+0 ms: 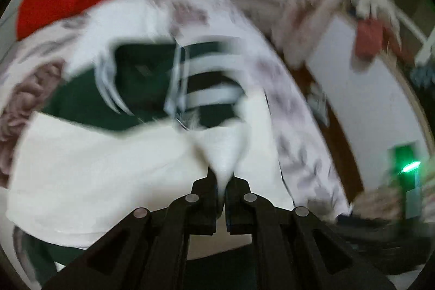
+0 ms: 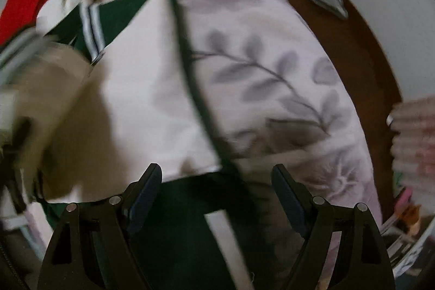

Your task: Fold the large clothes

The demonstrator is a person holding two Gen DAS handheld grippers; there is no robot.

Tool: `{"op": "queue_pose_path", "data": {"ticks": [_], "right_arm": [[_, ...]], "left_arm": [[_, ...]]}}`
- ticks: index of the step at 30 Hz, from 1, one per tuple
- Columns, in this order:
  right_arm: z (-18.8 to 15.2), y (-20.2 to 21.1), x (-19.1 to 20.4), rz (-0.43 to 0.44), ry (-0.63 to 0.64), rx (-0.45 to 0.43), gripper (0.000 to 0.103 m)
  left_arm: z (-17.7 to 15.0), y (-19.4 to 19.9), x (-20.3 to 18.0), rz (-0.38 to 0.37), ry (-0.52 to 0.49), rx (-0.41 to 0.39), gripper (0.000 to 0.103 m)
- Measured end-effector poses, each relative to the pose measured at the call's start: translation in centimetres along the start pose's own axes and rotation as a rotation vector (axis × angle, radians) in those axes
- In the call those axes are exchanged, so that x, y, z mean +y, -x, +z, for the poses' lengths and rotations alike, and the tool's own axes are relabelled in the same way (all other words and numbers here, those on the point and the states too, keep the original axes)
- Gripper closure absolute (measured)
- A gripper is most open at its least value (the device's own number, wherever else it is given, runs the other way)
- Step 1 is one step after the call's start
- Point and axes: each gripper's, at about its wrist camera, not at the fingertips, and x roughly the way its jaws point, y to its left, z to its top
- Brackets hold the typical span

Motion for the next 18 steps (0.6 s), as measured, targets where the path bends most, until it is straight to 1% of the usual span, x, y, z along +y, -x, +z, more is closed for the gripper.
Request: {"op": "queue_pose_path", "data": {"ticks": [1, 3, 4, 7, 8, 9, 10, 11, 12, 14, 16, 17, 18], "right_arm": [[-0.1, 0.1, -1.3, 0.029, -0.024, 0.003, 0.019], [0.3, 0.3, -3.9, 0.110, -0.076, 0.005, 0.019], [0.5, 0.4, -5.1, 0.155, -0.095, 0.001, 0.019], [0.9, 0.8, -7.0, 0.255, -0.136, -0.005, 0.019], [1.1, 0.9, -7.3, 0.293, -0.151, -0.005, 0.019], [1.2, 1.0, -7.3, 0.327, -0.161, -0.003, 0.019], [1.3, 1.0, -7.0, 0.358, -0.169, 0.002, 0.019], [1.8, 0.9, -6.9, 0.405, -0.179, 0.010, 0.019], [2.1, 0.8, -6.4, 0.435, -0.184, 0.015, 0.019], [2.8, 0.5, -4.8, 0.506, -0.179, 0.031, 0.019], [3.6, -0.2, -2.8, 0.540, -0.160, 0.050, 0.019], [4.3, -0.9, -1.6, 0.556, -0.139, 0.070, 0.019], [4.7, -1.7, -0.6, 0.560, -0.115, 0.094, 0.019]], "left_arm": [[-0.4, -1.9, -1.0, 0.017, -0.015, 0.055, 0.099], [-1.1, -4.4, -2.0, 0.050, -0.043, 0.144, 0.098], [-1.2, -4.9, -2.3, 0.066, -0.047, 0.162, 0.098], [-1.2, -4.3, -1.3, 0.064, -0.019, 0.169, 0.092], [-1.1, -3.8, -1.1, 0.069, -0.013, 0.173, 0.080], [-1.2, -3.2, -0.9, 0.071, -0.004, 0.179, 0.059], [-1.2, -2.5, -0.4, 0.070, 0.011, 0.183, 0.047], [-1.3, -1.6, 0.4, 0.050, 0.038, 0.182, 0.026], [-1.4, -1.2, 0.7, 0.036, 0.063, 0.172, 0.017], [-1.7, 0.5, 1.8, 0.049, 0.108, 0.147, 0.017], [-2.6, 2.5, 3.5, 0.090, 0.141, 0.116, 0.017], [-3.1, 3.3, 4.3, 0.132, 0.153, 0.100, 0.017], [-3.7, 4.1, 5.3, 0.192, 0.165, 0.088, 0.017]]}}
